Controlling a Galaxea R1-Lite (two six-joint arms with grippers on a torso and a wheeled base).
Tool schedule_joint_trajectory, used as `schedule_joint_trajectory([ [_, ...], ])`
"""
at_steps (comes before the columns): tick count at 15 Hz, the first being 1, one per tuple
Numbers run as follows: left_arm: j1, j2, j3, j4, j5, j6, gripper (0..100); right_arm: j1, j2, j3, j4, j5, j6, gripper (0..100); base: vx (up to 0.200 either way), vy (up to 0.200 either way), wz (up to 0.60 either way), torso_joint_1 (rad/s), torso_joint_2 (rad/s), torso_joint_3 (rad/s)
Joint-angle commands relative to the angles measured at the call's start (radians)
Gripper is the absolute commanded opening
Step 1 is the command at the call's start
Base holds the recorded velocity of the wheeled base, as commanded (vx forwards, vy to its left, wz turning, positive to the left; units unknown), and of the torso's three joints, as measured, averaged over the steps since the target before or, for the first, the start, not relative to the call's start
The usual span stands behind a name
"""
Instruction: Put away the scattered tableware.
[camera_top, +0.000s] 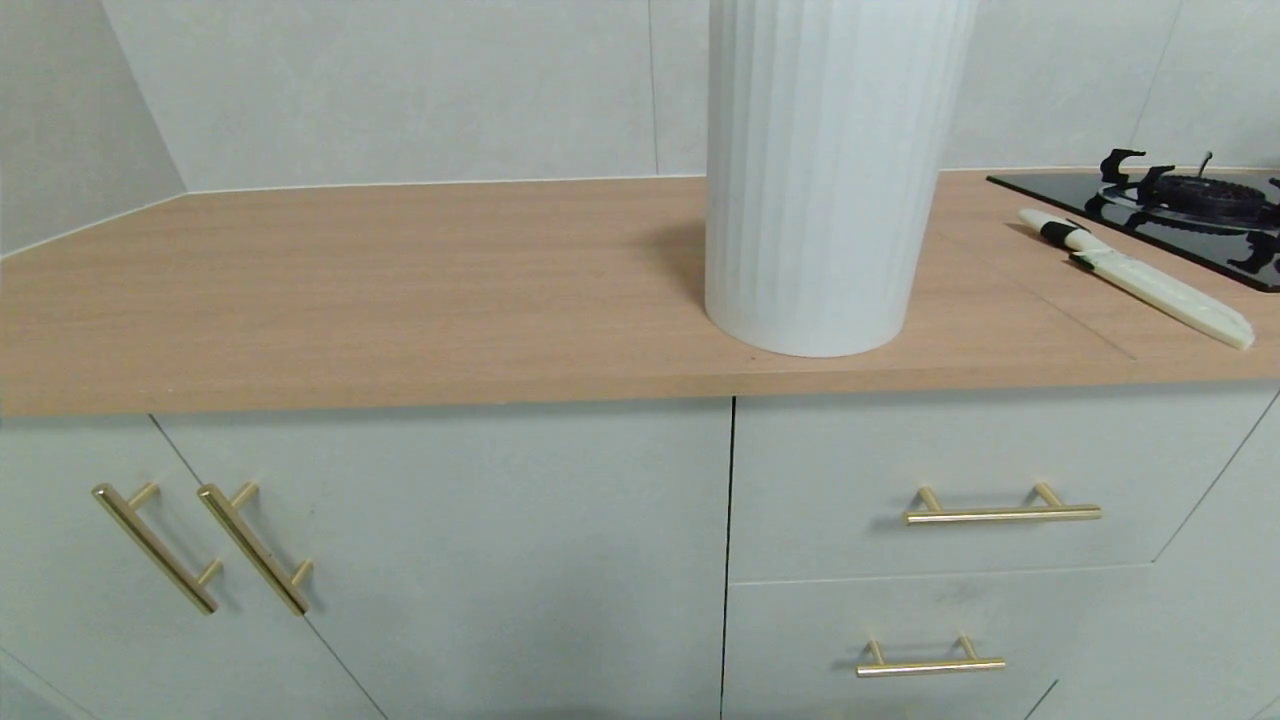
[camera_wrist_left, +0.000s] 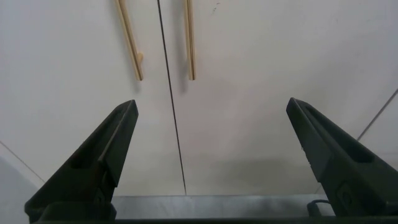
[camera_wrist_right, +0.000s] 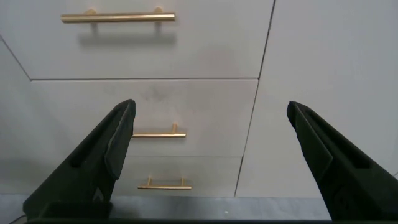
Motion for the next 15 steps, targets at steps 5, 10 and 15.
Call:
schedule_joint_trajectory([
  [5,0.000,0.000,0.000,0.000,0.001,0.000,100,0.000,0.001,0.000,-0.001,0.001,-0.001,100,0.000,-0.200,0.00,0.000,0.00,-0.002],
  [10,0.000,0.000,0.000,0.000,0.001,-0.002,100,0.000,0.001,0.000,-0.001,0.001,-0.001,100,0.000,0.000,0.00,0.000,0.00,0.000],
  [15,0.000,0.000,0.000,0.000,0.001,0.000,100,0.000,0.001,0.000,-0.001,0.001,-0.001,100,0.000,0.000,0.00,0.000,0.00,0.000],
])
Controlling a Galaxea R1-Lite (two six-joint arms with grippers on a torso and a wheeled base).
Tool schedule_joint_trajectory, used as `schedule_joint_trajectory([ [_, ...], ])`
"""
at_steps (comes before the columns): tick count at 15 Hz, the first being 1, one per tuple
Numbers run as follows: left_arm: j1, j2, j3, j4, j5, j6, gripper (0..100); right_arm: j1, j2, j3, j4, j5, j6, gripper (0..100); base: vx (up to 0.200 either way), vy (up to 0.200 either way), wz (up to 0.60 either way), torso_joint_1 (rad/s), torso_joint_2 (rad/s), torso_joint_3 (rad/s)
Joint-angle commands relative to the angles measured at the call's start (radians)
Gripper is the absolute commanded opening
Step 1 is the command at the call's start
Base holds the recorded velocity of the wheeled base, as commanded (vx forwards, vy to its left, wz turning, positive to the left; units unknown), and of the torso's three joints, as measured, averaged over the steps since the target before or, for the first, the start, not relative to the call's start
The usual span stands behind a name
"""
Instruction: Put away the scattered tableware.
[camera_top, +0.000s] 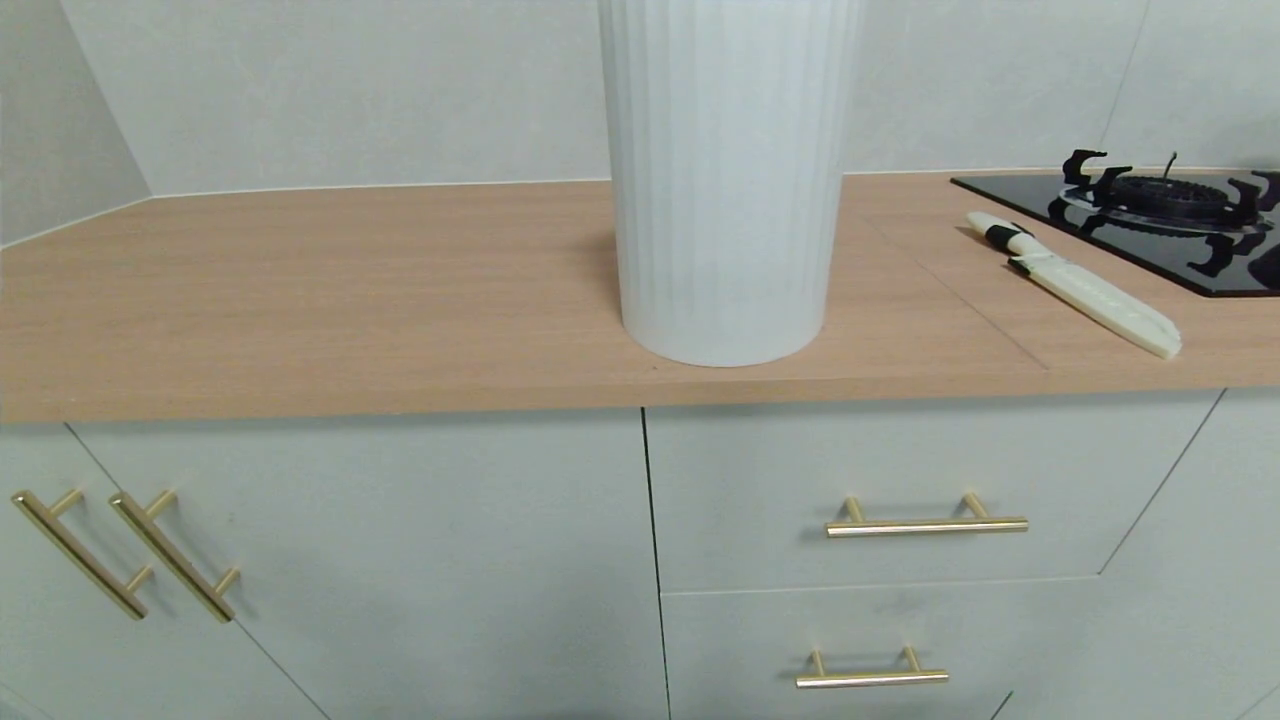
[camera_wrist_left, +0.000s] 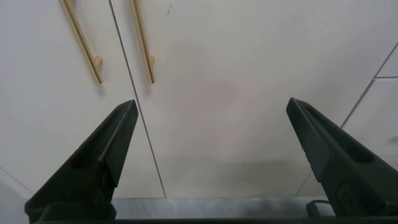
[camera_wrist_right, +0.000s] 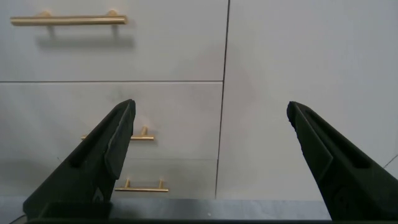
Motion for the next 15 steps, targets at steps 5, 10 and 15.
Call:
schedule_joint_trajectory([
  [5,0.000,0.000,0.000,0.000,0.001,-0.001,100,0.000,0.001,0.000,-0.001,0.000,0.000,100,0.120,0.000,0.00,-0.001,0.00,0.004],
  [10,0.000,0.000,0.000,0.000,0.001,-0.001,100,0.000,0.001,0.000,-0.001,0.000,0.000,100,0.000,0.000,0.00,0.000,0.00,0.000],
  [15,0.000,0.000,0.000,0.000,0.001,-0.001,100,0.000,0.001,0.000,-0.001,0.000,0.000,100,0.000,0.000,0.00,0.000,0.00,0.000],
])
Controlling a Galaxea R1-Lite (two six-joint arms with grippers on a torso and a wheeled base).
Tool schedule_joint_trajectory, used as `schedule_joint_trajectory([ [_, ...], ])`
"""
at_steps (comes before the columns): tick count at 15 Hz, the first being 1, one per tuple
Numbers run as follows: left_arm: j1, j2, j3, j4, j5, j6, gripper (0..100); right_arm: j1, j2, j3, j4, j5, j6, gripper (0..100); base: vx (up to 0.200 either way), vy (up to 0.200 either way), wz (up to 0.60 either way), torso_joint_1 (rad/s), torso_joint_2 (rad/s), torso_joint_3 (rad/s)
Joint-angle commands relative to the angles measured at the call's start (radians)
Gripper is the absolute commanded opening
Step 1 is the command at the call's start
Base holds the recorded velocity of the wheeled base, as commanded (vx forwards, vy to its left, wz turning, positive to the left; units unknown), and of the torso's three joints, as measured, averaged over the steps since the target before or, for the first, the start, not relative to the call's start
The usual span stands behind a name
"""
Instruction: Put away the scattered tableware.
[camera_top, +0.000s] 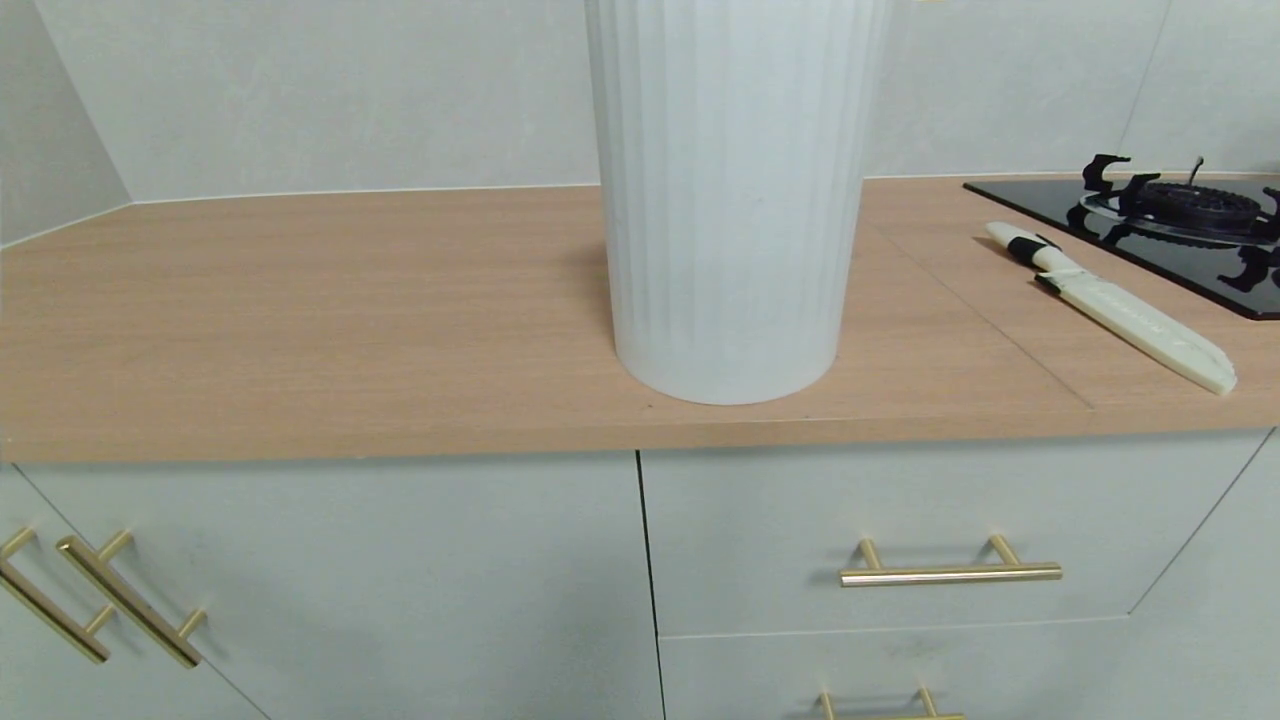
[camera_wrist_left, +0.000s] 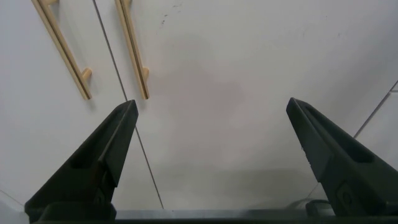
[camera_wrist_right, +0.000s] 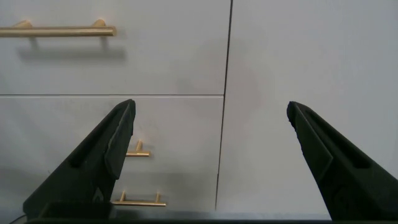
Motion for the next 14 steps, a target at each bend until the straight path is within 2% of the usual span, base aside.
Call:
schedule_joint_trajectory([
  [1,0.000,0.000,0.000,0.000,0.000,0.000,100,0.000,0.001,0.000,0.000,0.000,0.000,100,0.000,0.000,0.00,0.000,0.00,0.000],
  [4,0.000,0.000,0.000,0.000,0.000,0.000,100,0.000,0.001,0.000,0.000,0.000,0.000,100,0.000,0.000,0.00,0.000,0.00,0.000],
  [8,0.000,0.000,0.000,0.000,0.000,0.000,100,0.000,0.001,0.000,0.000,0.000,0.000,100,0.000,0.000,0.00,0.068,-0.22,-0.240],
  [14,0.000,0.000,0.000,0.000,0.000,0.000,100,-0.001,0.001,0.000,0.000,0.000,0.000,100,0.000,0.000,0.00,0.139,-0.49,-0.302],
])
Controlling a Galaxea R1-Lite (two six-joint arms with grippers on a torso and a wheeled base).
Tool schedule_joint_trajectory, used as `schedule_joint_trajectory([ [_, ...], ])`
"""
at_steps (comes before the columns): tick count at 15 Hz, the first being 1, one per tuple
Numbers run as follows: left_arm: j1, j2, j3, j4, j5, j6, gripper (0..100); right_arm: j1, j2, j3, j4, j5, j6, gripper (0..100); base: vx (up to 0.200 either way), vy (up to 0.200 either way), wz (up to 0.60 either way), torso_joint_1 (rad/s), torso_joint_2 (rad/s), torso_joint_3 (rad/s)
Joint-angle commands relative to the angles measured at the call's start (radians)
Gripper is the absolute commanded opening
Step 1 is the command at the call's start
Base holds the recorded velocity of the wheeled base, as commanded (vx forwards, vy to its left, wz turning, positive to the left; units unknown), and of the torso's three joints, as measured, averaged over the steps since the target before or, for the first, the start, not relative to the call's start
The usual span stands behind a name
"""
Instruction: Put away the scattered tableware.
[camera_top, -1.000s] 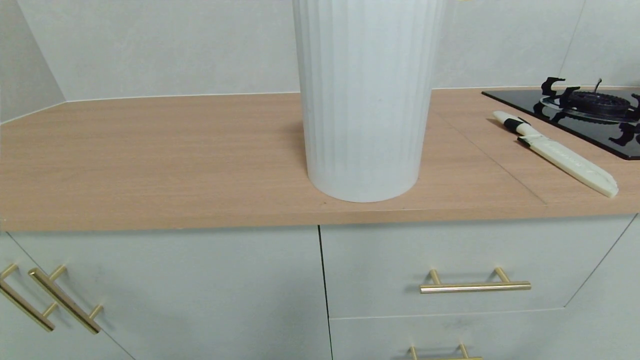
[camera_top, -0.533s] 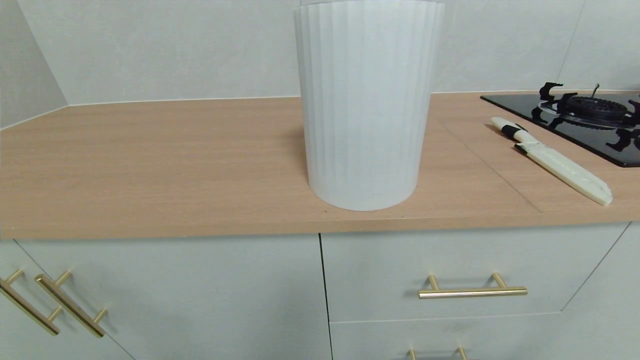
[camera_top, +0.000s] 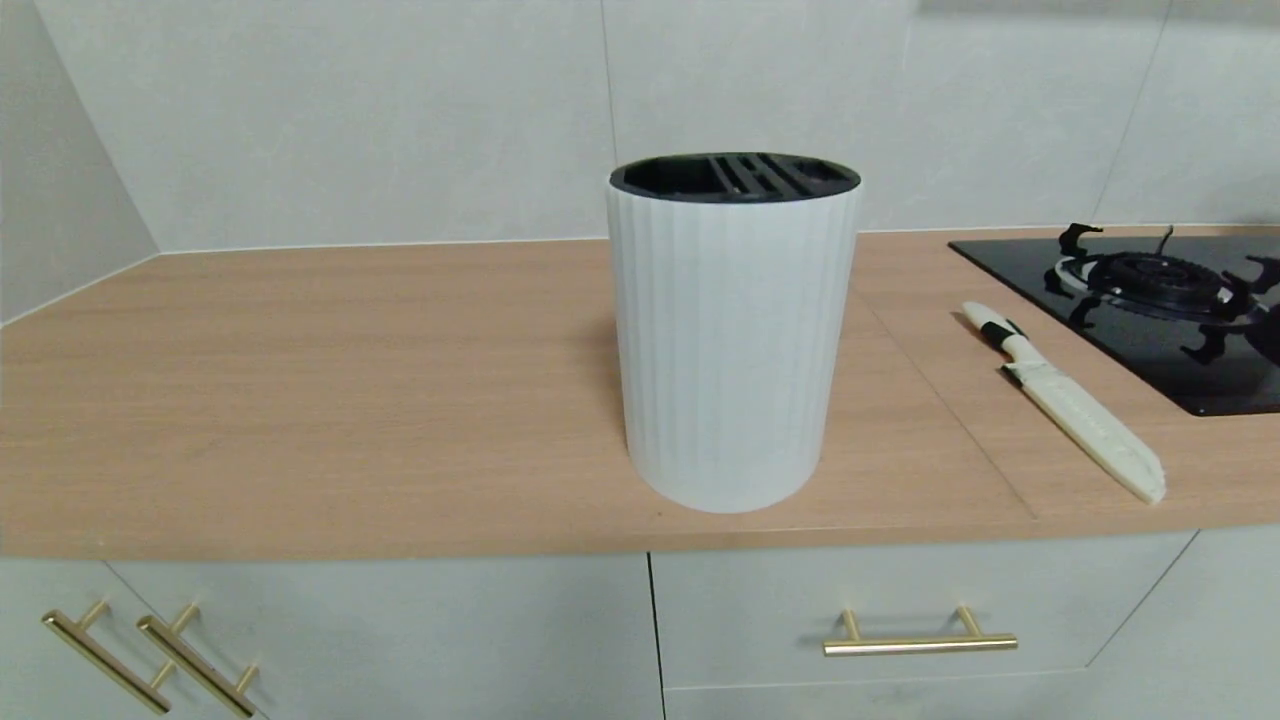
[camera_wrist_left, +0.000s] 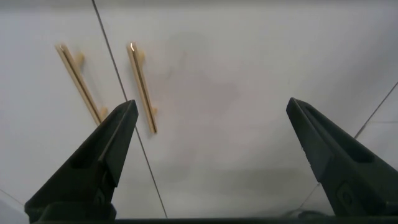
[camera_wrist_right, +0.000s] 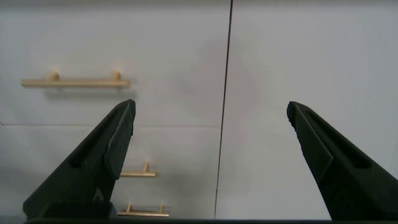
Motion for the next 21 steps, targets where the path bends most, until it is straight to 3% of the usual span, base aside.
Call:
schedule_joint_trajectory([
  [1,0.000,0.000,0.000,0.000,0.001,0.000,100,0.000,0.001,0.000,0.000,0.001,-0.002,100,0.000,0.000,0.00,0.173,-0.46,-0.286],
  [21,0.000,0.000,0.000,0.000,0.001,0.000,100,0.000,0.001,0.000,0.000,0.001,0.000,100,0.000,0.000,0.00,0.225,-0.51,-0.292],
])
